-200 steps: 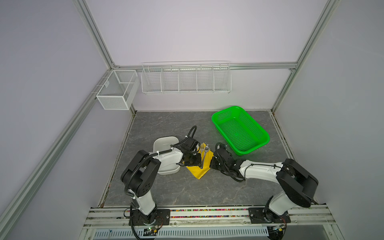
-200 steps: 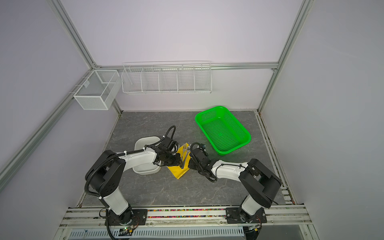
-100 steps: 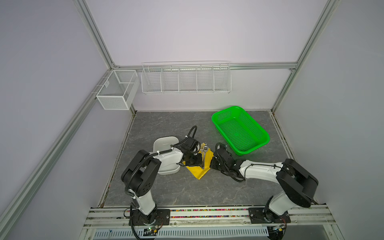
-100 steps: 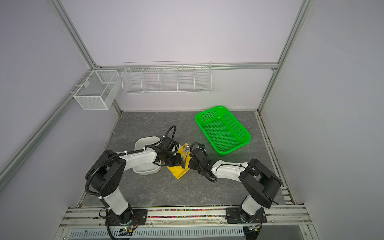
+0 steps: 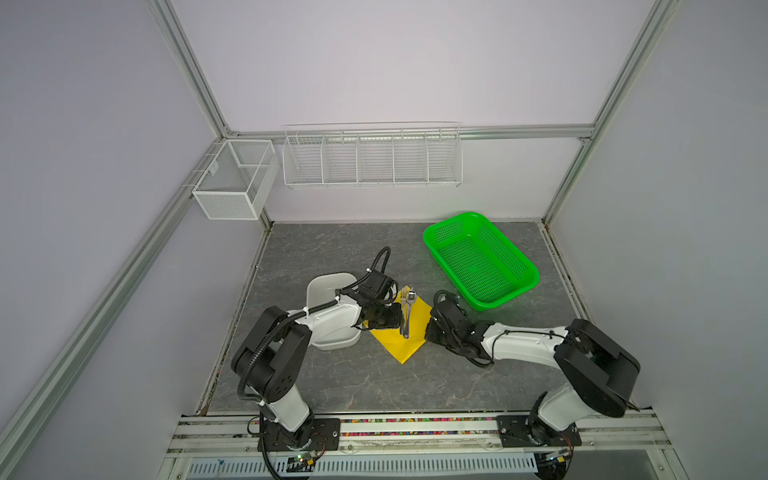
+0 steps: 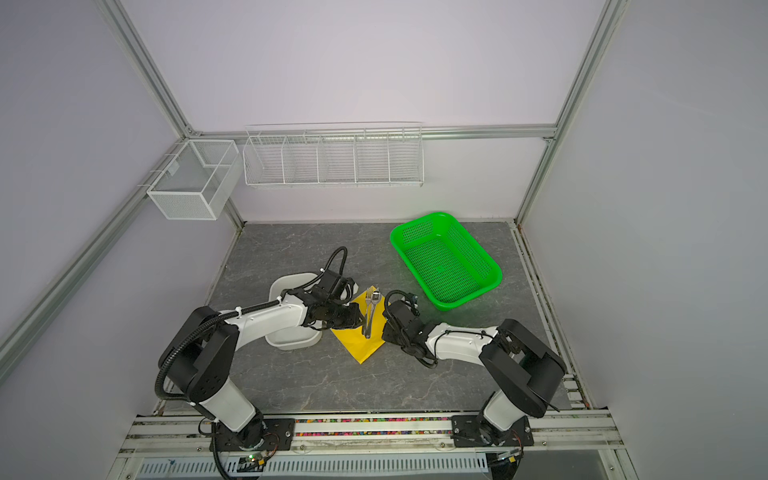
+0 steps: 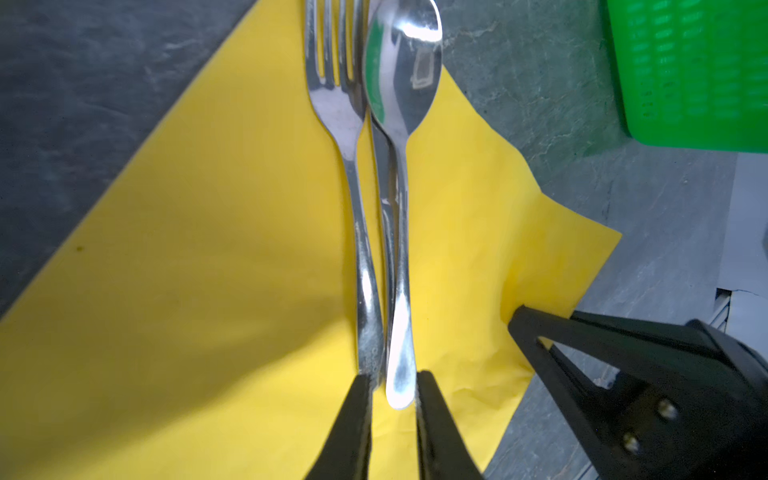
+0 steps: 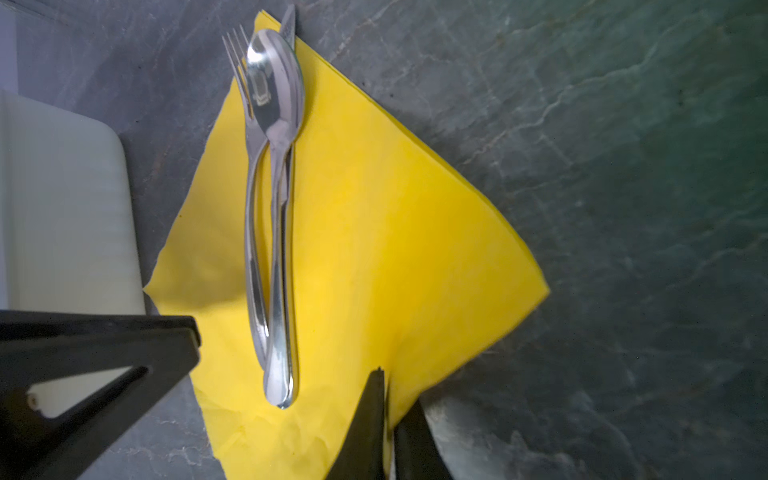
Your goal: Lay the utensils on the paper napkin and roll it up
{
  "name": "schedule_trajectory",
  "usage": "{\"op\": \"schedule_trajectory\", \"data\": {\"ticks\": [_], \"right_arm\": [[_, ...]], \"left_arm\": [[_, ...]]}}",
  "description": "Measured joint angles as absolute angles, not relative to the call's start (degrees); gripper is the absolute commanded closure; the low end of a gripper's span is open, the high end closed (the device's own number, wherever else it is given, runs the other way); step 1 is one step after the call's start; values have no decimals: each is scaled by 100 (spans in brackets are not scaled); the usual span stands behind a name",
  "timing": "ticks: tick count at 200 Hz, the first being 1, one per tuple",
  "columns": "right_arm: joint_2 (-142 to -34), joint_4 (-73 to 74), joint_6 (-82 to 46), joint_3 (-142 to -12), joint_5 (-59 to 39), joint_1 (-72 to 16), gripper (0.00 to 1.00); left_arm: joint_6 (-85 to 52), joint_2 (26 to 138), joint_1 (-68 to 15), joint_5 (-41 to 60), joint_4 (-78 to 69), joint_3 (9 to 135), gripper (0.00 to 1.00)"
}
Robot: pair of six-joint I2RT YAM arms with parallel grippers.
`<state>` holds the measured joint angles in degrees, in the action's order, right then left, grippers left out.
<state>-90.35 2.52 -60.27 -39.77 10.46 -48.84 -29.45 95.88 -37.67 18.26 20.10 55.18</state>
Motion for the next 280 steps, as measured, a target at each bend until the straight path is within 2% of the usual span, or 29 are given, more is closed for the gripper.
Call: {"op": "schedule_trajectory", "data": {"ticks": [100, 280], "right_arm": [[-8748, 720, -6394, -3568, 628, -4659, 76], [-8875, 1083, -6667, -3479, 292, -4464, 77]], "left_arm": [[-2926, 9817, -3739, 1874, 2123, 5557, 79], [-2860, 10136, -3739, 2320, 2047, 5645, 77]]}}
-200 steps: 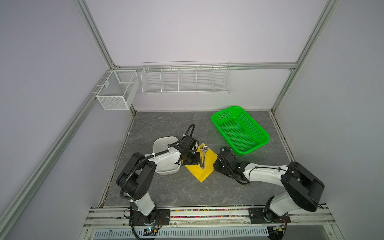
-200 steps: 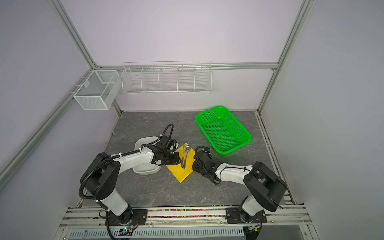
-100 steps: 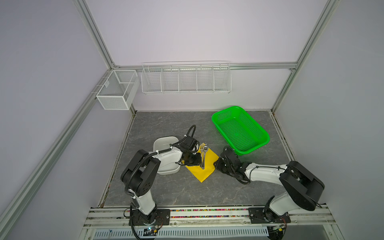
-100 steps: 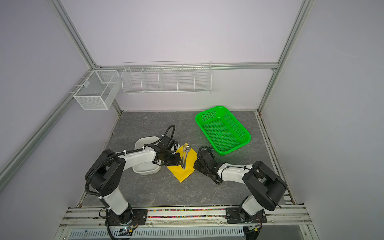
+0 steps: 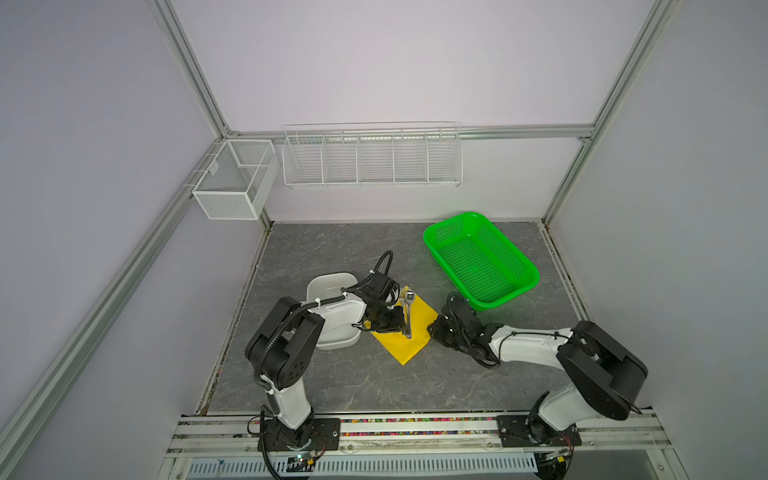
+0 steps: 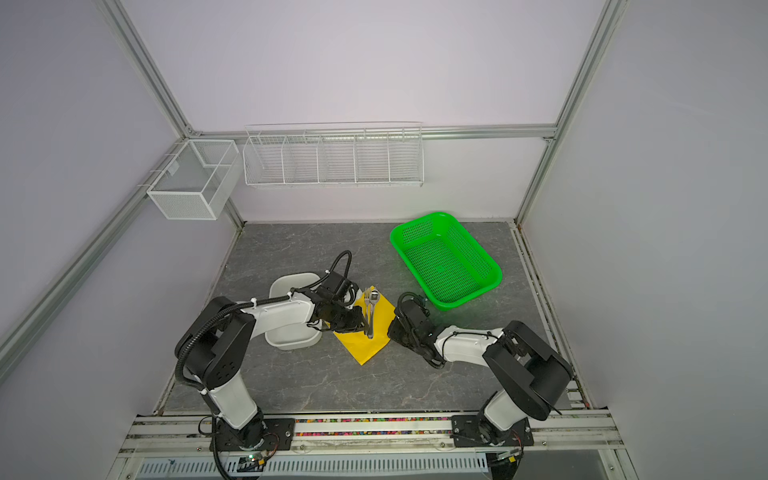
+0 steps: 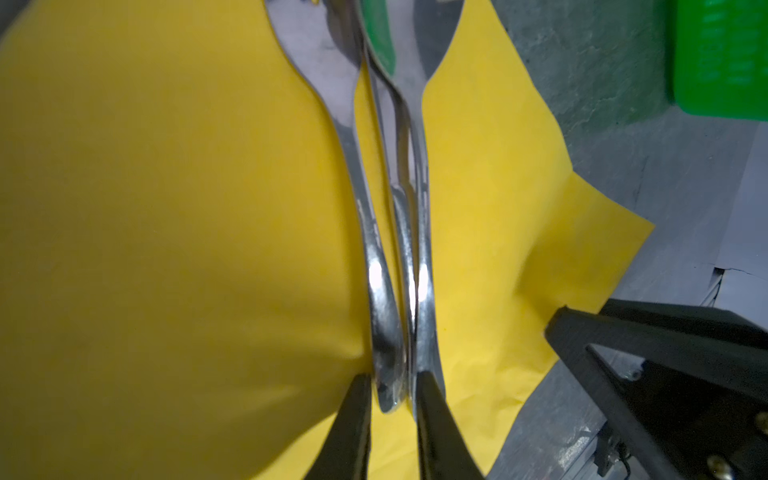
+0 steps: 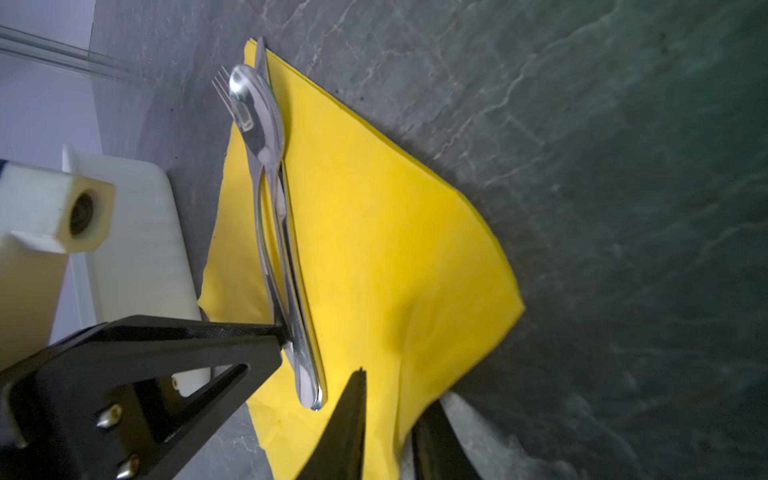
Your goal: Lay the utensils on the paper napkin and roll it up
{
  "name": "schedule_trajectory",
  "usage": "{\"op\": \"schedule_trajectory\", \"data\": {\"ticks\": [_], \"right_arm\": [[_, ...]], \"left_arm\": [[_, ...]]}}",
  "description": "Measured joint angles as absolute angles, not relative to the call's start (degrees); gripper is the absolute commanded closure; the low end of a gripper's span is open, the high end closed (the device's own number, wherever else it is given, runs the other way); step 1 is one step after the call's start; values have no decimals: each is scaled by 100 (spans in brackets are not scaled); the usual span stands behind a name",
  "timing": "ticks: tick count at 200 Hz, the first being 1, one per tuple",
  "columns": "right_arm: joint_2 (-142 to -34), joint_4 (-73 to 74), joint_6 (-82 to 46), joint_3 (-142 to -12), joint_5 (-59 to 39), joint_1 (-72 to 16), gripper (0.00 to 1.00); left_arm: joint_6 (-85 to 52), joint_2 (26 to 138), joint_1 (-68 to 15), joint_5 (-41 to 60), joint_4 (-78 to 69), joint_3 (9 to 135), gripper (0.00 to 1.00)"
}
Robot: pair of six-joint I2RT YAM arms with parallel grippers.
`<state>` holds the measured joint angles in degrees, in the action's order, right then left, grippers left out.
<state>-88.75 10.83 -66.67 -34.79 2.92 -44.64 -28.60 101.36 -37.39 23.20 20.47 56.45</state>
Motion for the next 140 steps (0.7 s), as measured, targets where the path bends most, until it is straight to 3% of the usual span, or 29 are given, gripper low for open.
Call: {"op": "schedule_trajectory", "data": {"ticks": [36, 60, 78, 114, 140], "right_arm": [[-8877, 1081, -6646, -3479, 270, -4462, 69], [-8790, 1017, -6569, -3441, 198, -4460, 56], [-8427, 858, -6532, -3240, 148, -4491, 42], [-7450, 40, -6139, -3085, 64, -4842, 41], [-7341, -283, -5673, -3288, -301, -5109, 48]], "left_arm": [[-2733, 9544, -3739, 2027, 2362, 5553, 74], [-2681, 8871, -3739, 1772, 2591, 5489, 74], [-2665, 8453, -3739, 1551, 2689, 5415, 74], [-2716, 7876, -3677, 1059, 2888, 5118, 73], [-2801, 7640, -3610, 725, 2928, 5043, 72]]}}
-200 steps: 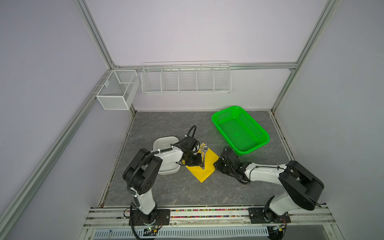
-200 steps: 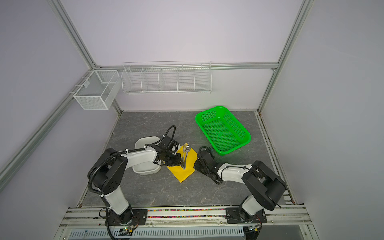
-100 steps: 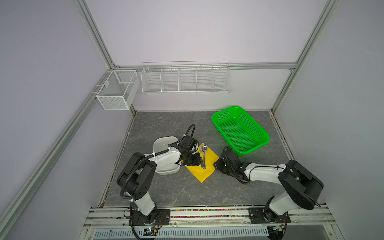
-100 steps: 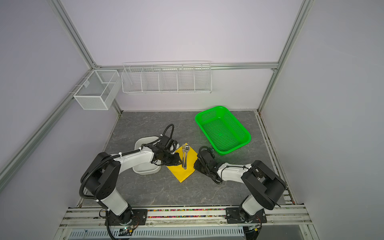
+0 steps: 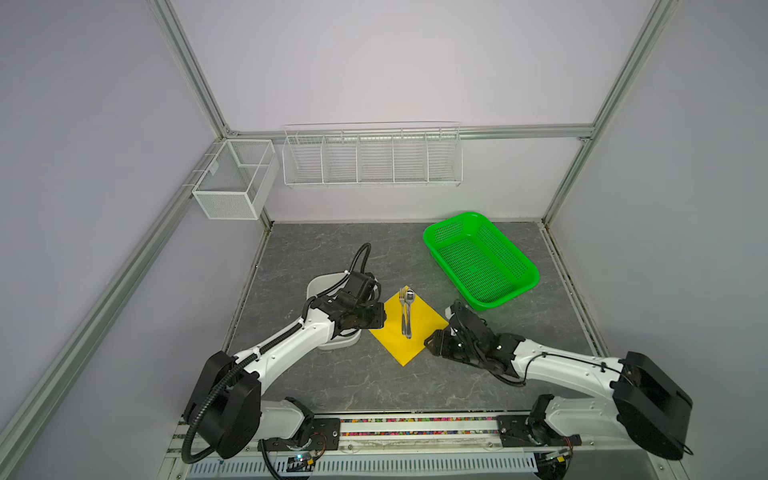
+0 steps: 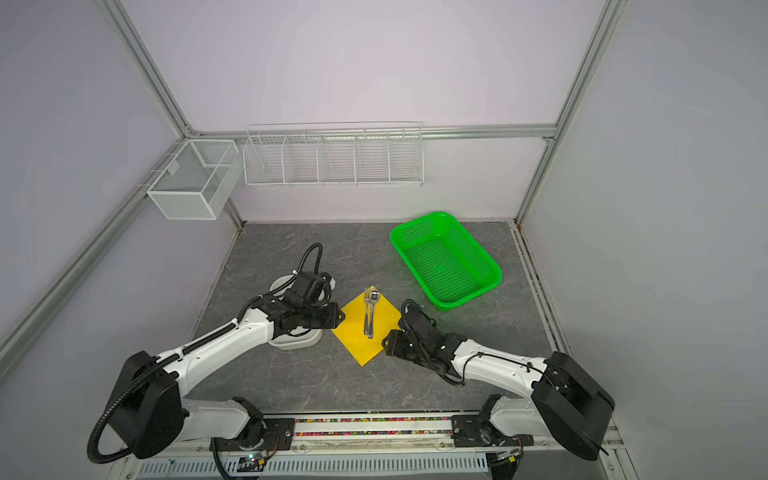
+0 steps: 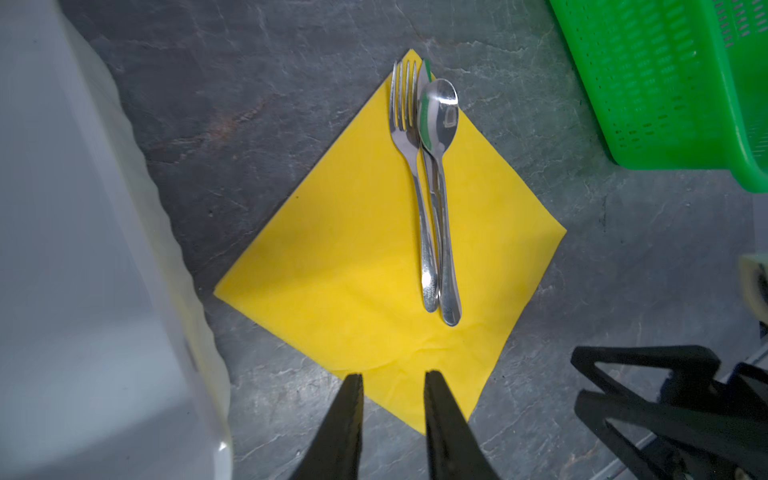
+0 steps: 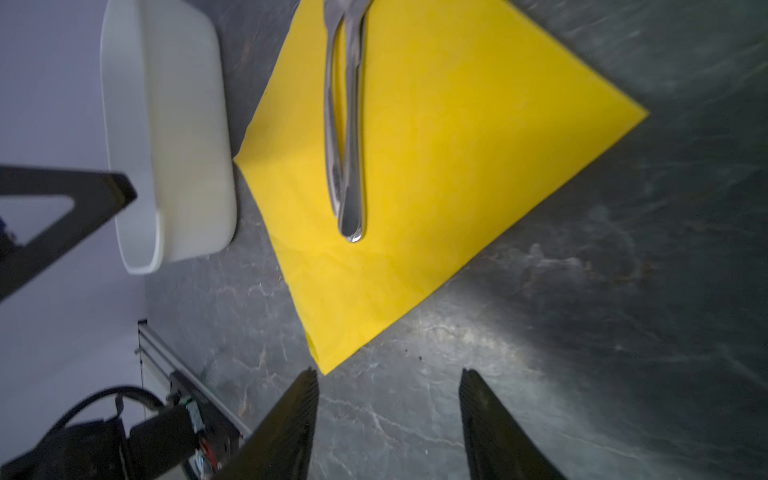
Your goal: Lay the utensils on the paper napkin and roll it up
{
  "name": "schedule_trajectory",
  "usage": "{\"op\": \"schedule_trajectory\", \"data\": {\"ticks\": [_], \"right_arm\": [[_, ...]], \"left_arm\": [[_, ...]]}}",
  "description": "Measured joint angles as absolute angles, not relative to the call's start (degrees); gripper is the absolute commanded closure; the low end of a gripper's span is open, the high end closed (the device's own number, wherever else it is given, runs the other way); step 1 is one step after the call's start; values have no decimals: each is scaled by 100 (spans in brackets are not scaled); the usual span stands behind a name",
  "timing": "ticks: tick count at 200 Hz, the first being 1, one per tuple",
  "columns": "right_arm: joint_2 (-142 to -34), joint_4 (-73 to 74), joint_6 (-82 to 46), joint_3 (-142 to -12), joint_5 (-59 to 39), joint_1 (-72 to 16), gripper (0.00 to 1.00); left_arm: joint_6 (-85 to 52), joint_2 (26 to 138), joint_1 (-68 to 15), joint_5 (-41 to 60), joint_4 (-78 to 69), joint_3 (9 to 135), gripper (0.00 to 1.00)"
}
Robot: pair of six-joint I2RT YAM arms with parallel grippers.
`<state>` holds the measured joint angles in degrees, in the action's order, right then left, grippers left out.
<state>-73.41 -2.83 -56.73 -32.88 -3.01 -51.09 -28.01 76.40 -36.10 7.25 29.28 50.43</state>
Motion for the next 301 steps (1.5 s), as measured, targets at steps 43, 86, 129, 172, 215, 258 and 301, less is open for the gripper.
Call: {"op": "schedule_trajectory", "data": {"ticks": [43, 86, 129, 172, 215, 258, 301], "right_arm": [[-8556, -497, -4912, -4265, -862, -5699, 56], [-9102, -904, -4320, -4733, -982, -6139, 61], [-9448, -1369, -3747, -5004, -790, -6519, 67], [-9751, -1485, -3496, -5264, -364, -6552, 69], [-9808, -1542, -3332, -5605, 322, -6504, 69], [-10031, -1535, -3170, -5918, 792, -6316, 68], [-10040, -1518, -3190, -5946, 974, -6101, 65]], "left_arm": [[-2803, 7728, -3535, 644, 2954, 5046, 73], [-2884, 7769, -3511, 628, 3000, 5046, 73], [-2934, 7767, -3406, 576, 3041, 5046, 73], [-2947, 7717, -3352, 486, 3164, 5046, 73], [-2954, 7596, -3332, 427, 3199, 5046, 73], [-2956, 7489, -3332, 421, 3210, 5046, 73], [-2971, 7282, -3332, 482, 3183, 4991, 73]]}}
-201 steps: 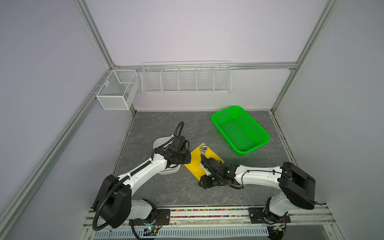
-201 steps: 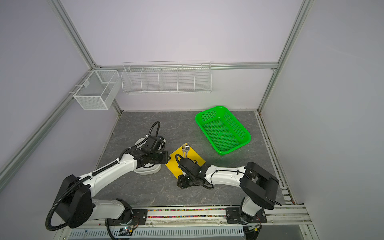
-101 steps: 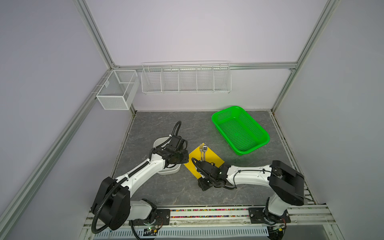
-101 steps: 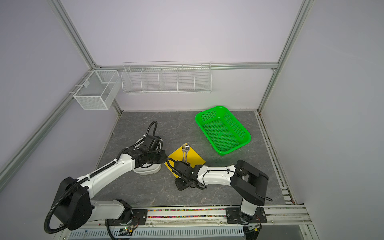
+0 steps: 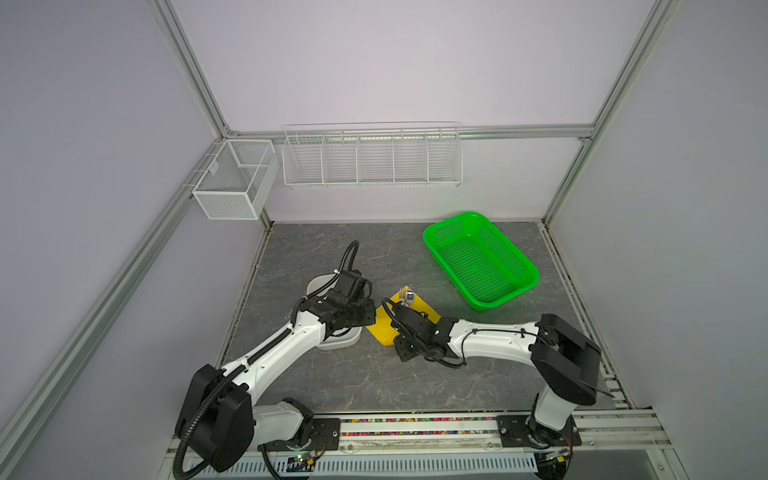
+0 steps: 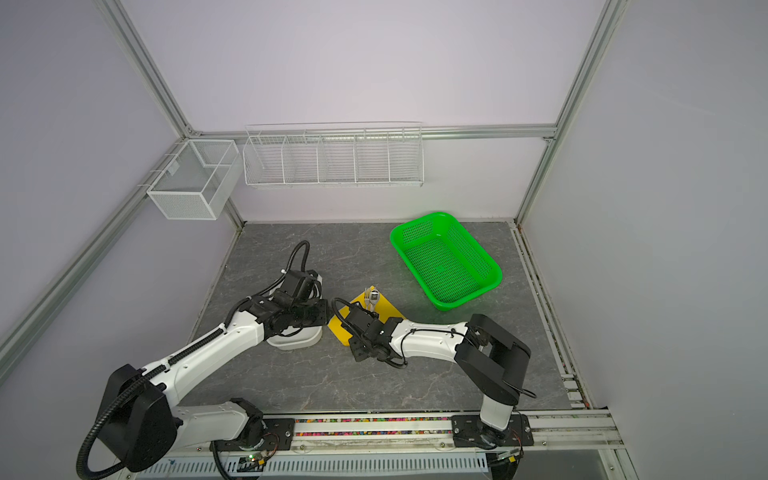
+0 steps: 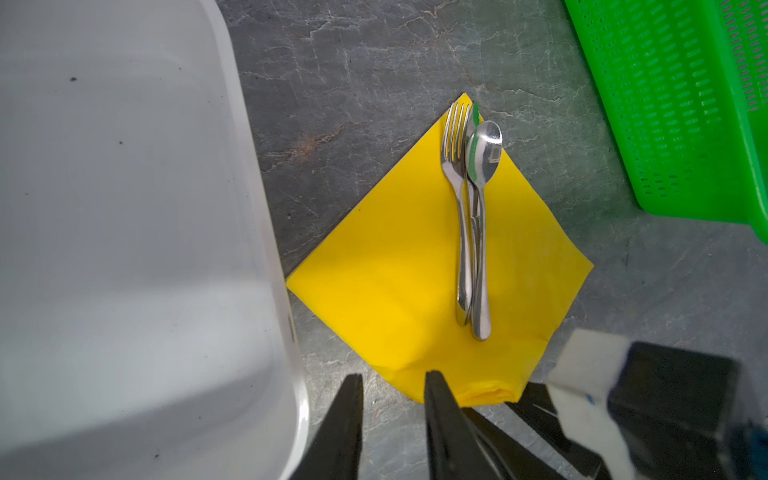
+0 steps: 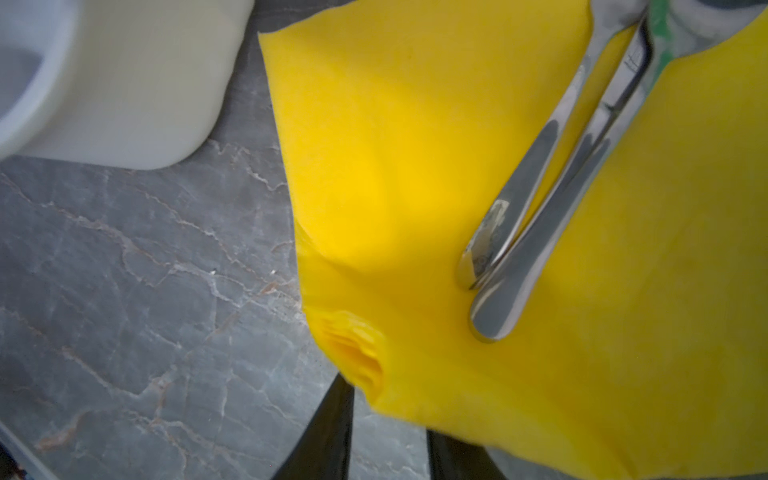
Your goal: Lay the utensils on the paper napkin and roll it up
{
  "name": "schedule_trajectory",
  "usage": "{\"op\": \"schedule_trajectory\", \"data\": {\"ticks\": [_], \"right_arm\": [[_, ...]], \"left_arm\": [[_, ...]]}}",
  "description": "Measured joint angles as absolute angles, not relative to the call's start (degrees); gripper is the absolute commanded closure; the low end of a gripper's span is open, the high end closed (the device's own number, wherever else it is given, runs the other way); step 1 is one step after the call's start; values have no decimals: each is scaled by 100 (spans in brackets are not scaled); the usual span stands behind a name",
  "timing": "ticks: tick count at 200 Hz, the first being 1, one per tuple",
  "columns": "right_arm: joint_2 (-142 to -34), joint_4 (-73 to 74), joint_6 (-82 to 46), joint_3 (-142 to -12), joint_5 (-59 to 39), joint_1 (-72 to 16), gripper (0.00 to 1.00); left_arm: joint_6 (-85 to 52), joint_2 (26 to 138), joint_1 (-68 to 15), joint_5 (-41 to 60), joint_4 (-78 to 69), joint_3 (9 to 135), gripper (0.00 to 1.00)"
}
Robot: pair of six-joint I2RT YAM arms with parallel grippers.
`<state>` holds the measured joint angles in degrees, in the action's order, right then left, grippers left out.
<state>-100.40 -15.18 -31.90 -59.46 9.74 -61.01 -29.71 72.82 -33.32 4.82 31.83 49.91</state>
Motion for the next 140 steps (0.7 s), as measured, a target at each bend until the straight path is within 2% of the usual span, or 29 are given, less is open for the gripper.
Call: {"op": "schedule_trajectory", "data": {"ticks": [77, 140], "right_arm": [[-10040, -1291, -3789, -5885, 738, -5500, 69], [-10042, -1288, -4263, -5739, 720, -5371, 71]], "left_arm": [[-2825, 7365, -3328, 1824, 2639, 4617, 77], [-2773, 8368, -3712, 2453, 2351, 4722, 81]]}}
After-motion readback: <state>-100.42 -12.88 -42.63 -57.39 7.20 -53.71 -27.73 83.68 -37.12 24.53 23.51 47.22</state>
